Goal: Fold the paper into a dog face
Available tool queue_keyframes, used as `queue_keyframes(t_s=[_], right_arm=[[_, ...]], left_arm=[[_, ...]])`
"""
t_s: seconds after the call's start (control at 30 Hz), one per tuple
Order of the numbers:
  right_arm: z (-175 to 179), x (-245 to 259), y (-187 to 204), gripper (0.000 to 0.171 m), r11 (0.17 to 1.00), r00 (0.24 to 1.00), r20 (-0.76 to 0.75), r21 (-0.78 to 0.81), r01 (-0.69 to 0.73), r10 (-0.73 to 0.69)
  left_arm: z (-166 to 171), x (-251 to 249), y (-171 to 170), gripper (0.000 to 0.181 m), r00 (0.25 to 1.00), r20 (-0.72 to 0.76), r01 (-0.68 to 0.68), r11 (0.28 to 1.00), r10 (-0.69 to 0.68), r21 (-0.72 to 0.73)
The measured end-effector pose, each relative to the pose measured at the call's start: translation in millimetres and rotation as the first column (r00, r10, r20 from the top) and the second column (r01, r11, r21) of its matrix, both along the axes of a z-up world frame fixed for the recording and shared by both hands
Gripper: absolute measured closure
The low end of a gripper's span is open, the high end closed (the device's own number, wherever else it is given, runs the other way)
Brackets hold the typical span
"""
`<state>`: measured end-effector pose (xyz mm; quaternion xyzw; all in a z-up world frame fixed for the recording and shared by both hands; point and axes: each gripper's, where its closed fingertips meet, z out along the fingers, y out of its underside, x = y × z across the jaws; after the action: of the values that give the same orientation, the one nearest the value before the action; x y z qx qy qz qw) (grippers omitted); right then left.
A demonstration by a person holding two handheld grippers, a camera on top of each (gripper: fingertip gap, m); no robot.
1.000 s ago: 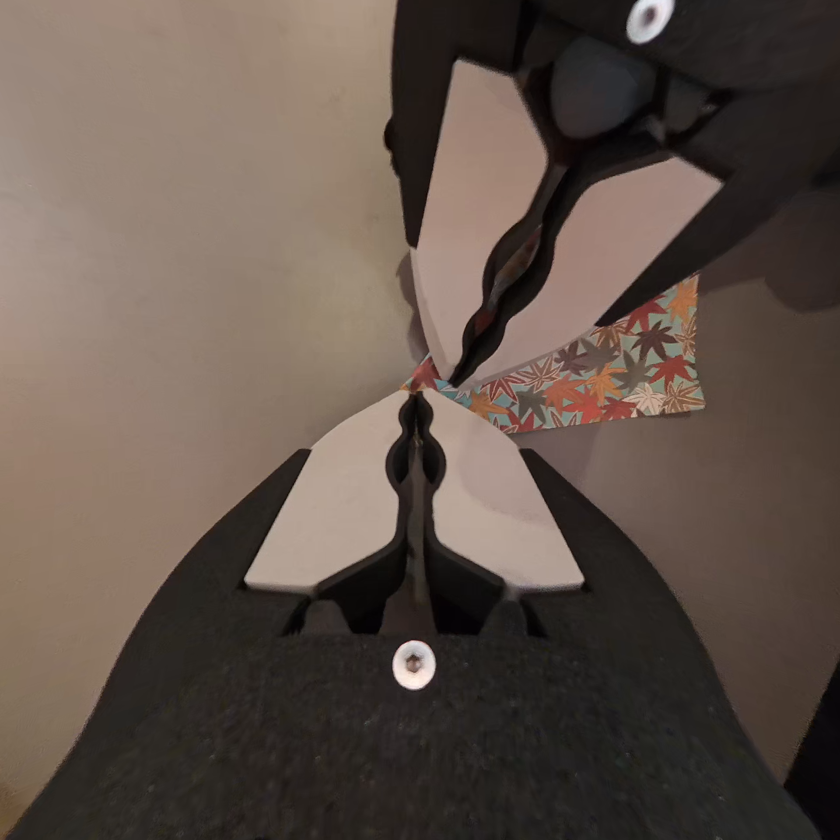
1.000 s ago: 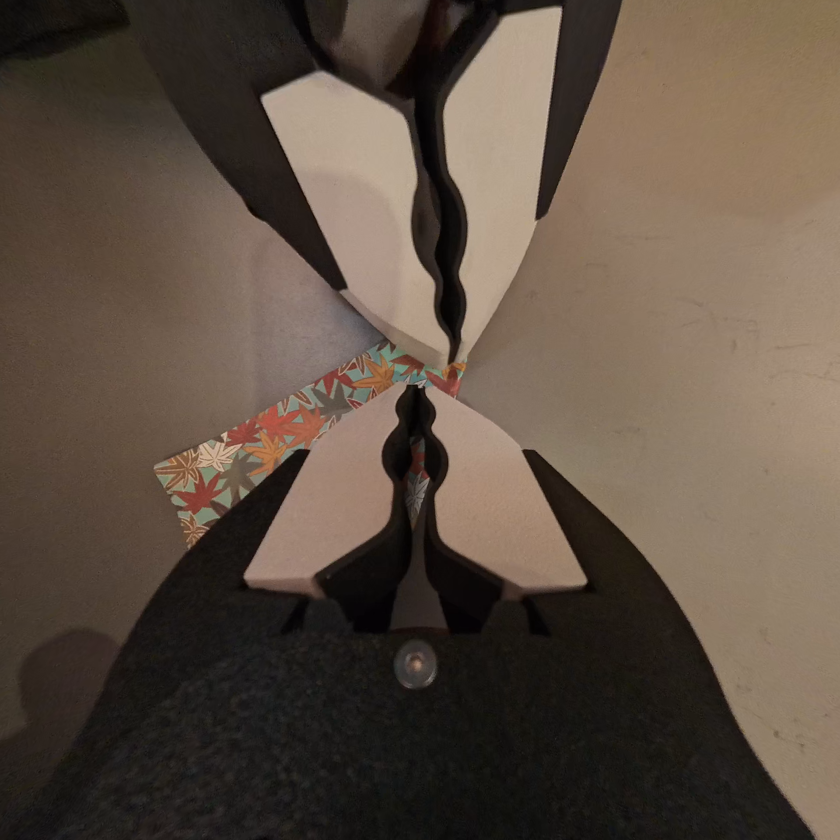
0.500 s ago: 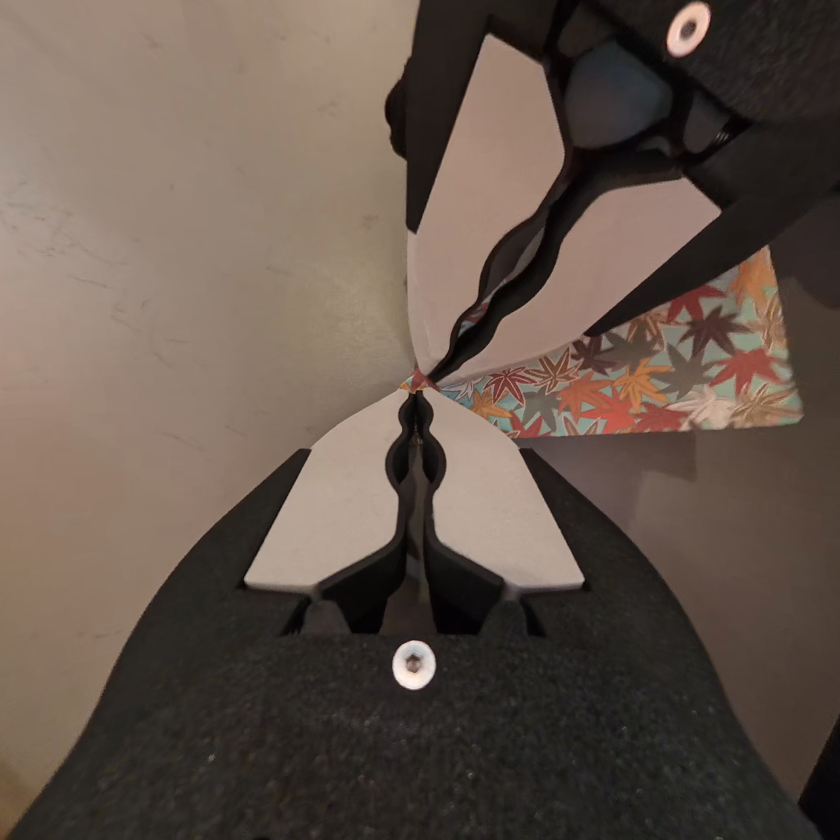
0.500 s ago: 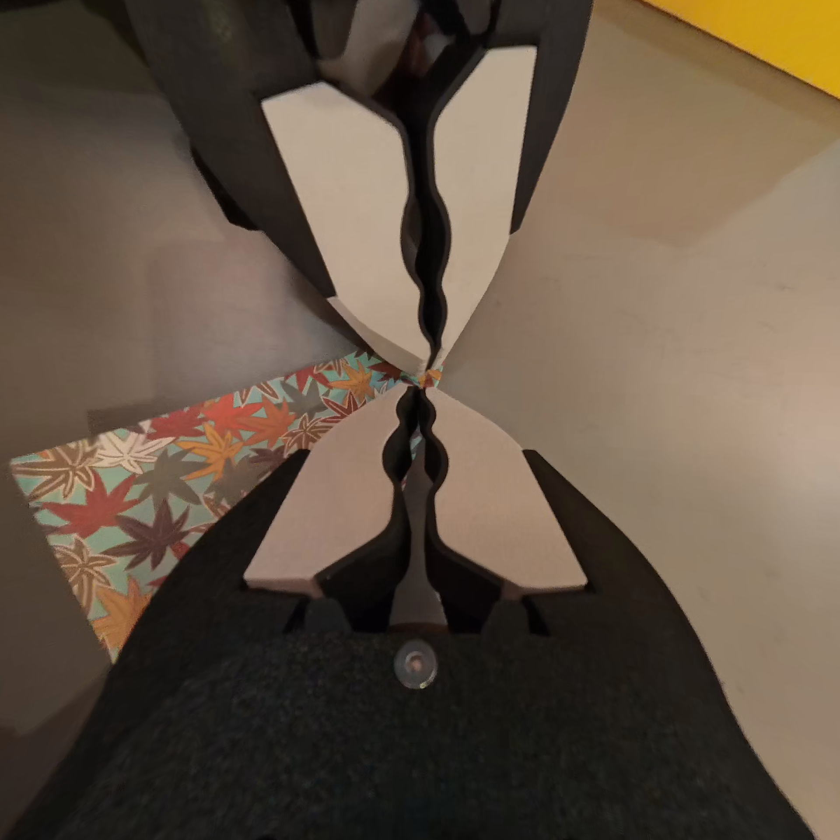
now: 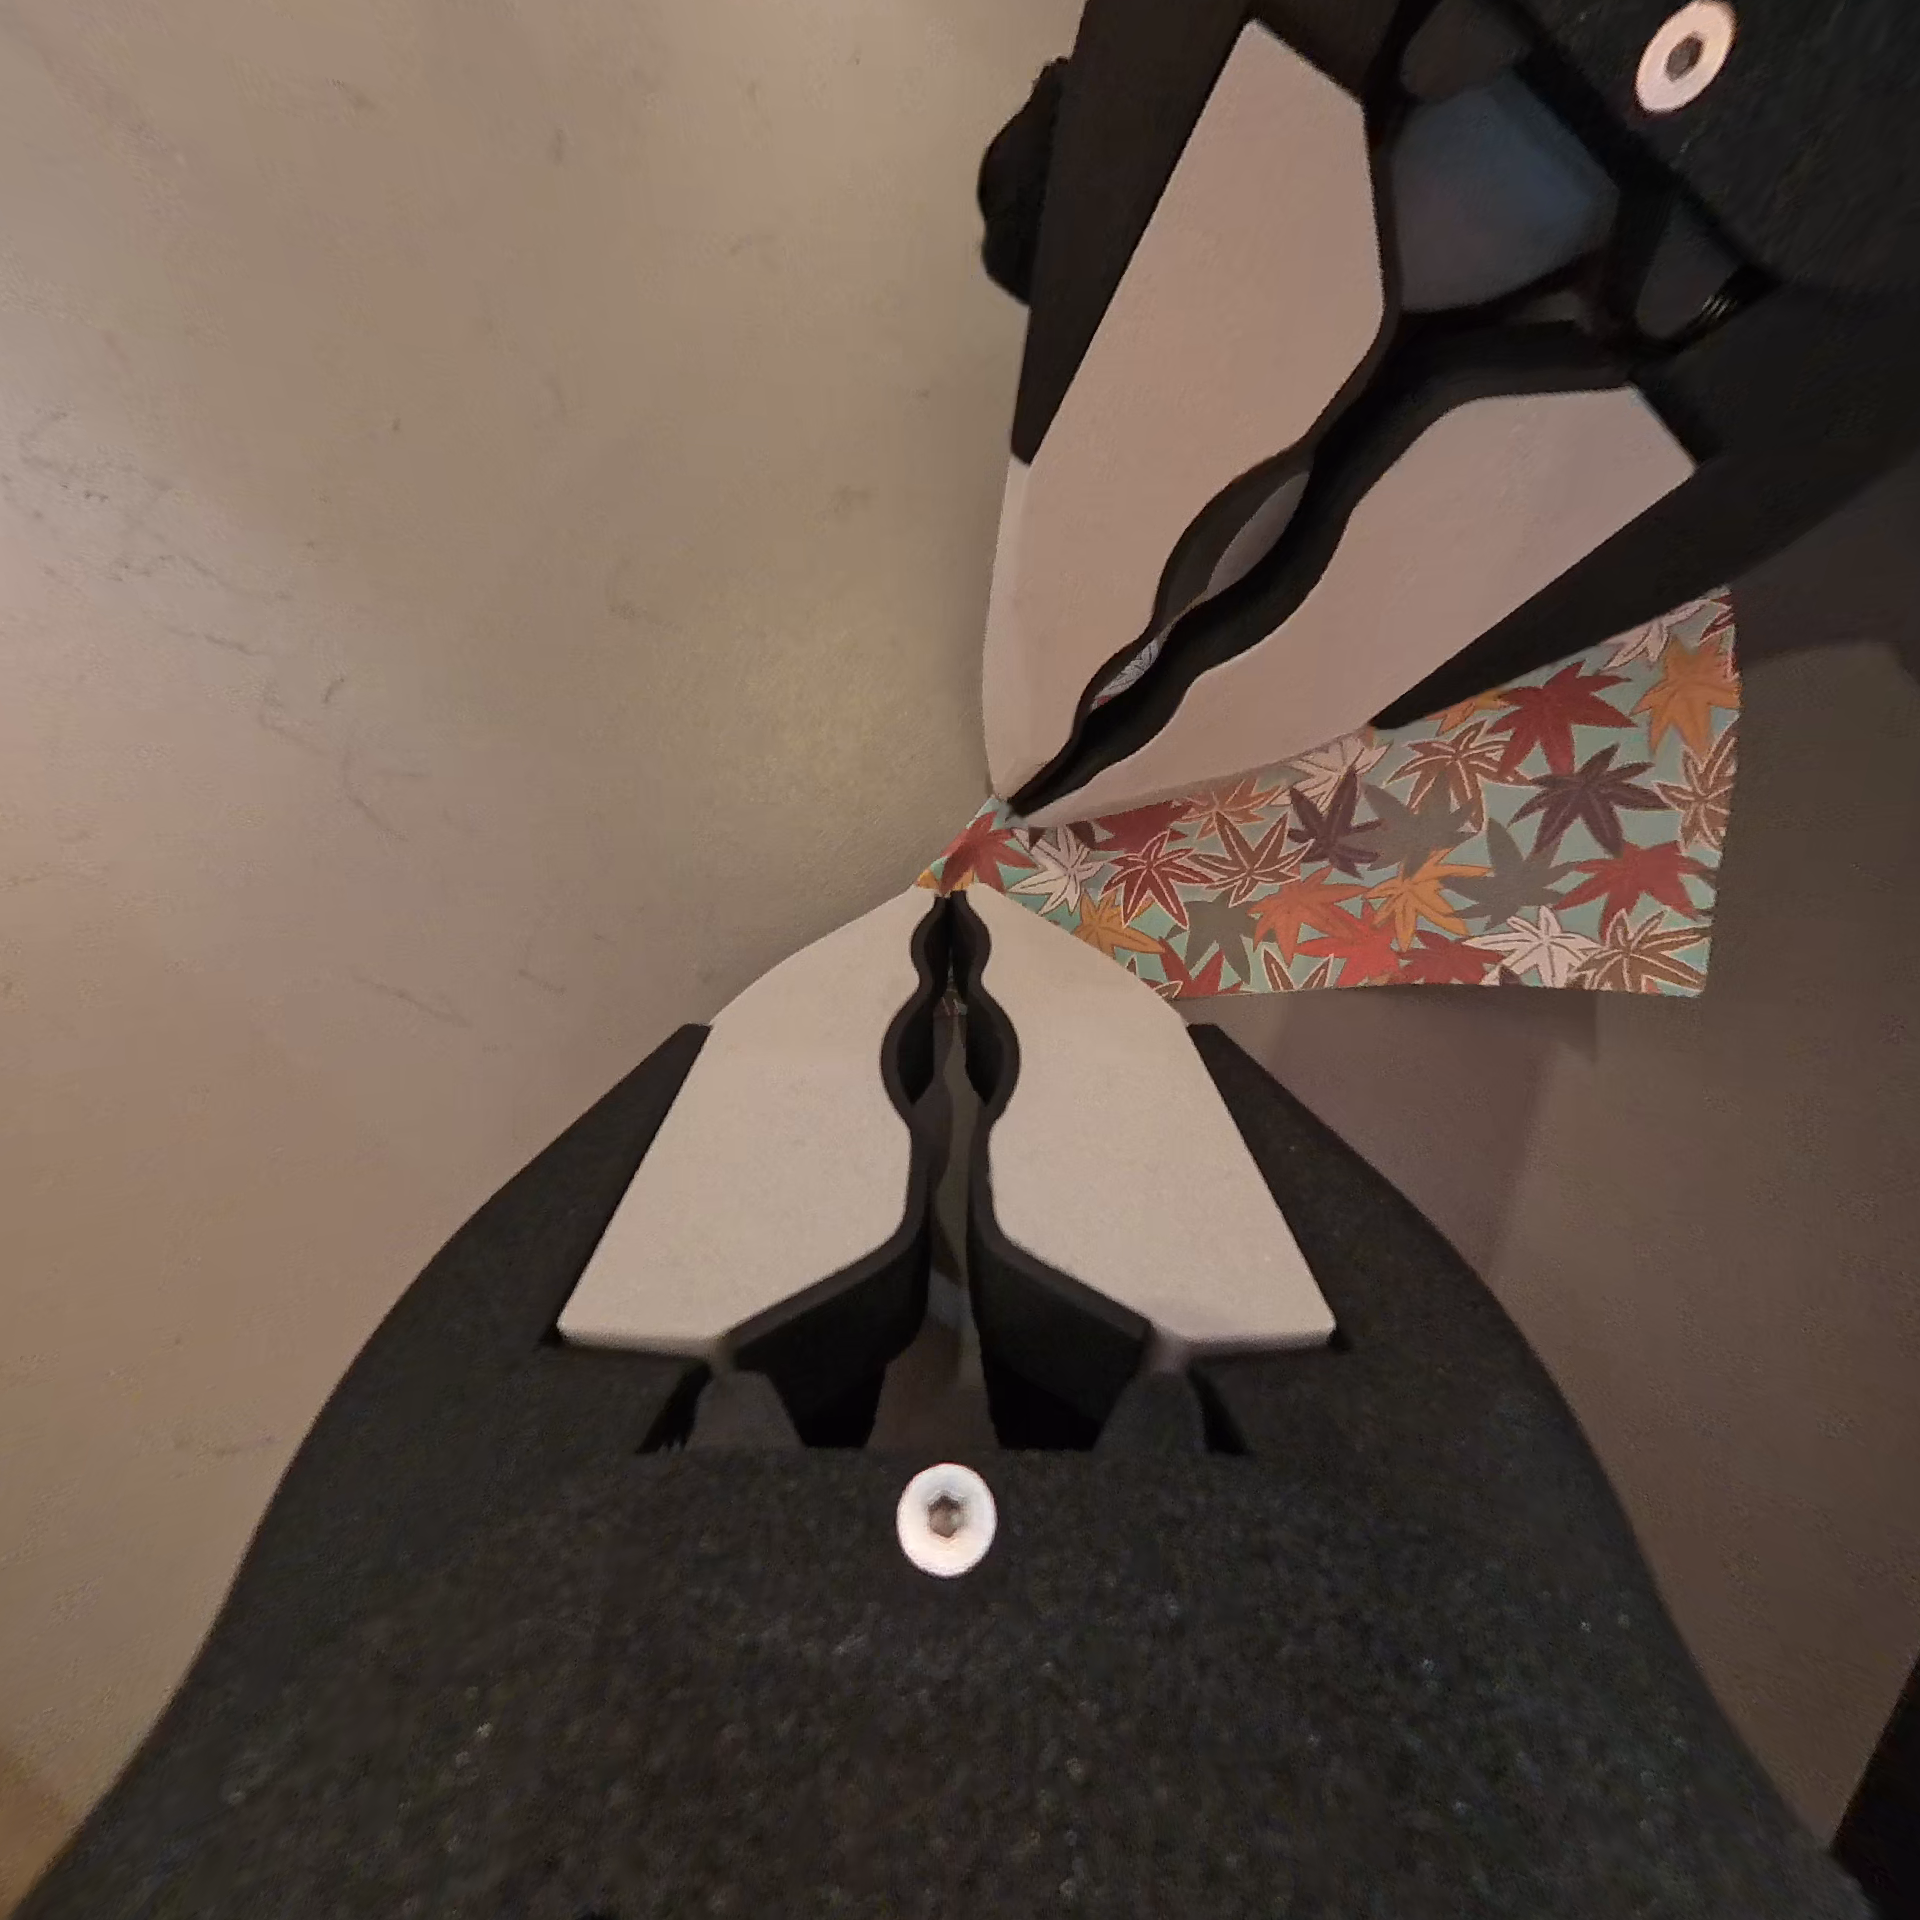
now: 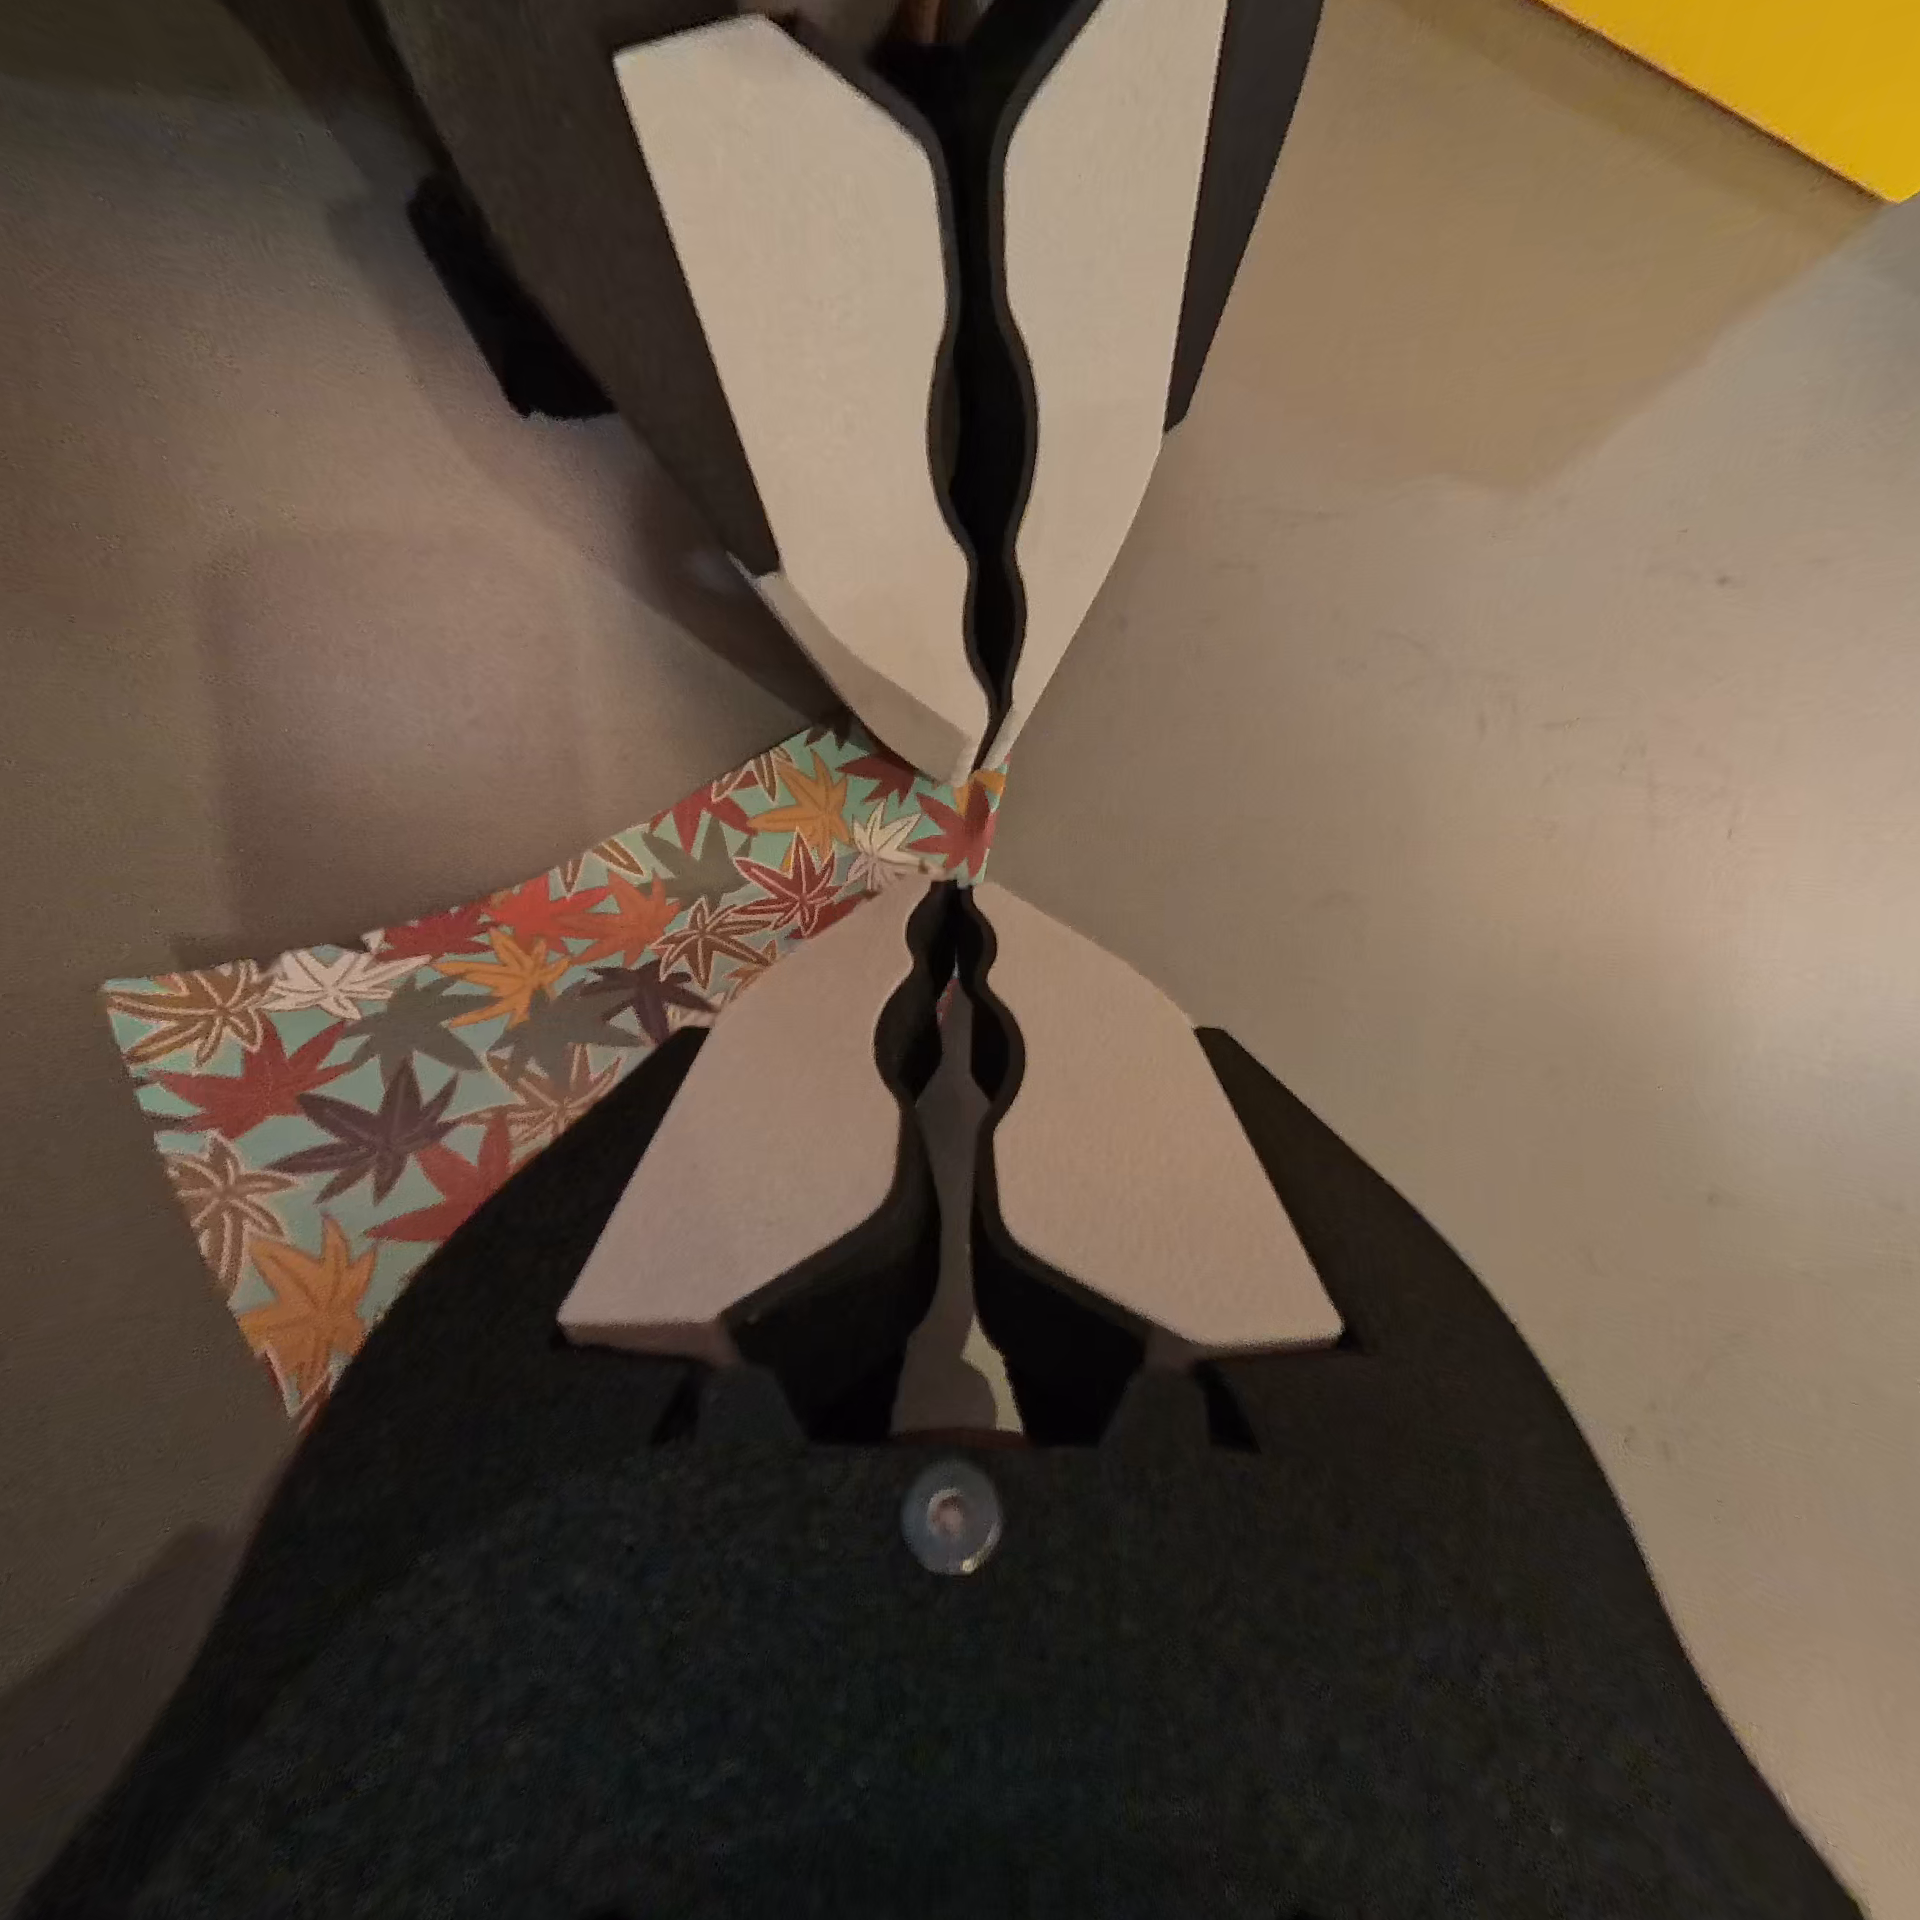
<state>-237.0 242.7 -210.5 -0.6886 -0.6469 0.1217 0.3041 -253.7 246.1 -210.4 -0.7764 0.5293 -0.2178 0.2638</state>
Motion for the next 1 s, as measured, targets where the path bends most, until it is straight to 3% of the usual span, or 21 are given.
queue_keyframes(t_s=[1.0], right_arm=[[0,52,-14,0.171,0.995,0.995,0.031,-0.016,0.099,-0.098]], left_arm=[[0,1,2,0.181,1.0,-0.015,-0.003,1.0,0.003,0.011]])
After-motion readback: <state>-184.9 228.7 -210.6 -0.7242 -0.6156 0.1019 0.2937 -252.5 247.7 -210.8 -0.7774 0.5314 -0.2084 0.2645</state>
